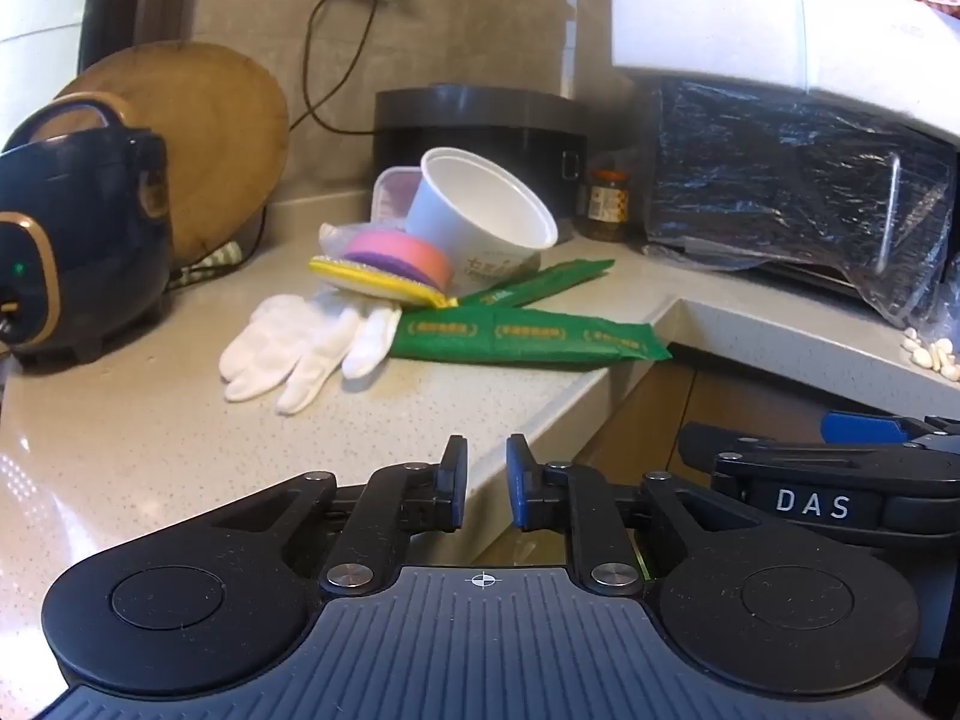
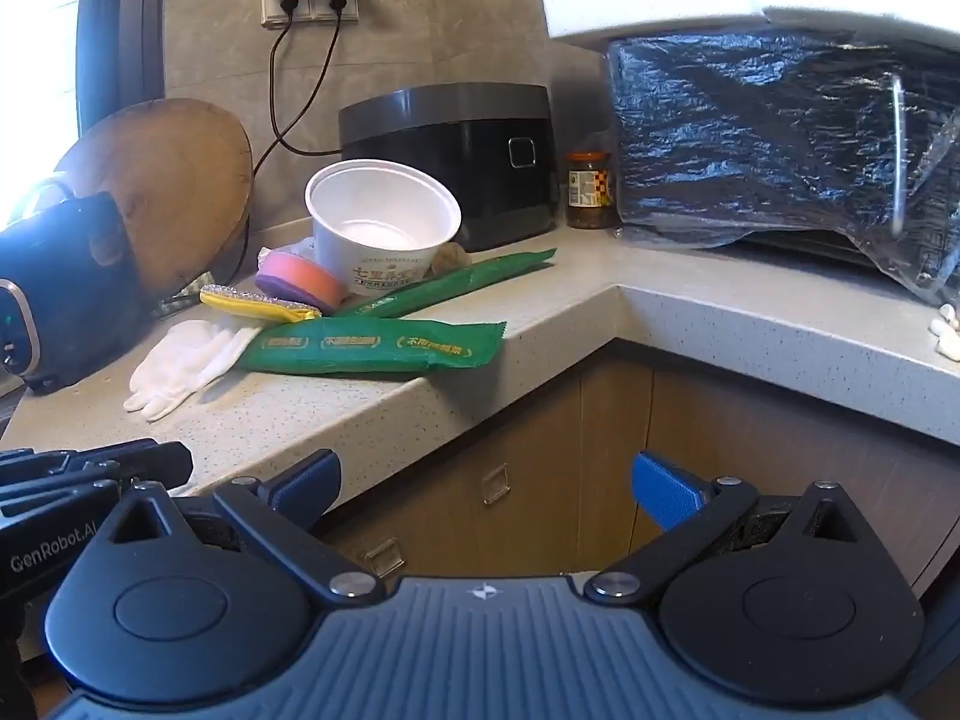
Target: Collect trash
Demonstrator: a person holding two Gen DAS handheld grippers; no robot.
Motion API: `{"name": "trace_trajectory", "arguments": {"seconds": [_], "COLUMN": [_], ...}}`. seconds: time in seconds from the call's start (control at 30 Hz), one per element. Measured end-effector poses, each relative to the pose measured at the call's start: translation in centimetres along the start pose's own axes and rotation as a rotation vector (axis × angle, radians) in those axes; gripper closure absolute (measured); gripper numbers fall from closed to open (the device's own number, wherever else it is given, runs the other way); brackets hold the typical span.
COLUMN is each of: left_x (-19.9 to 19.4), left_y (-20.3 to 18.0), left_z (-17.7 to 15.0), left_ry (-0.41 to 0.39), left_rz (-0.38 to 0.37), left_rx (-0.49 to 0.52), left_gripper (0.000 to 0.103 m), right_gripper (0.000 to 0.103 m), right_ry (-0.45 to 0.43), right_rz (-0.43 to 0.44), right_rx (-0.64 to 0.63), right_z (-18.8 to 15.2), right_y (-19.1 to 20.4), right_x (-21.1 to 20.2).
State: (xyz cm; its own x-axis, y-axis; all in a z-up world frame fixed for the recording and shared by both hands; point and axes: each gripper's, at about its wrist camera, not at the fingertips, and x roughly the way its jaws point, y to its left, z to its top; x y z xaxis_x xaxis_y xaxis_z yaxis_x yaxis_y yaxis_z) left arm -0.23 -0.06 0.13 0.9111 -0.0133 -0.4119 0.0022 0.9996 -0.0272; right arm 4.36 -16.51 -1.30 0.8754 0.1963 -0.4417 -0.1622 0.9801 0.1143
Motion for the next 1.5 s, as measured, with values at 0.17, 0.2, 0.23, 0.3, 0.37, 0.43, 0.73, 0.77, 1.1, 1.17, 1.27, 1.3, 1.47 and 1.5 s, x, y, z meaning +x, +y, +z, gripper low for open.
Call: {"name": "trace_trajectory", "arguments": {"seconds": [0.17,0.2,0.23,0.3,0.37,0.43,0.73,0.77,1.1,1.17,1.27,1.3,1.47,1.5], "left_x": [1.0,1.1,1.3,0.8,0.7,0.7,0.7,0.8,0.9,0.9,0.9,0.9,0.9,0.8], "left_y": [-0.2,-0.3,-0.2,-0.5,-0.6,-0.6,-0.7,-0.8,-0.8,-0.8,-0.9,-0.9,-0.9,-0.9], "left_z": [-0.6,-0.7,-0.6,-0.5,-0.5,-0.4,-0.4,-0.4,-0.6,-0.6,-0.7,-0.7,-0.7,-0.7], "left_ry": [0.028,0.029,0.028,0.019,0.019,0.020,0.027,0.028,0.041,0.041,0.041,0.040,0.039,0.039], "left_rz": [-0.007,-0.007,-0.010,-0.006,-0.007,-0.007,-0.006,-0.005,-0.010,-0.011,-0.011,-0.012,-0.015,-0.016], "left_rx": [0.021,0.024,0.023,0.028,0.029,0.027,0.037,0.038,0.035,0.035,0.034,0.034,0.031,0.030], "left_gripper": [0.085,0.085,0.085,0.085,0.085,0.085,0.085,0.085,0.085,0.085,0.085,0.085,0.085,0.085], "right_gripper": [0.000,0.000,0.000,0.000,0.000,0.000,0.000,0.000,0.000,0.000,0.000,0.000,0.000,0.000], "right_ry": [-0.002,-0.003,-0.002,-0.007,-0.015,-0.008,0.007,0.005,0.001,0.000,-0.001,0.000,0.002,0.002], "right_rz": [0.020,0.020,0.000,-0.018,-0.026,-0.024,-0.002,-0.002,-0.009,-0.010,-0.010,-0.011,-0.021,-0.022], "right_rx": [0.040,0.036,0.015,0.003,-0.006,-0.001,-0.001,-0.002,-0.003,-0.003,-0.001,0.000,0.005,0.005], "right_z": [-0.3,-0.3,-0.2,-0.2,-0.4,-0.4,-0.7,-0.6,-0.7,-0.7,-0.8,-0.8,-0.9,-1.0], "right_y": [-1.0,-1.2,-0.4,-0.2,0.1,0.0,0.1,0.1,0.1,0.1,0.0,0.0,-0.2,-0.2], "right_x": [0.0,0.0,0.0,0.0,0.0,0.1,0.3,0.3,0.3,0.3,0.3,0.3,0.3,0.3]}}
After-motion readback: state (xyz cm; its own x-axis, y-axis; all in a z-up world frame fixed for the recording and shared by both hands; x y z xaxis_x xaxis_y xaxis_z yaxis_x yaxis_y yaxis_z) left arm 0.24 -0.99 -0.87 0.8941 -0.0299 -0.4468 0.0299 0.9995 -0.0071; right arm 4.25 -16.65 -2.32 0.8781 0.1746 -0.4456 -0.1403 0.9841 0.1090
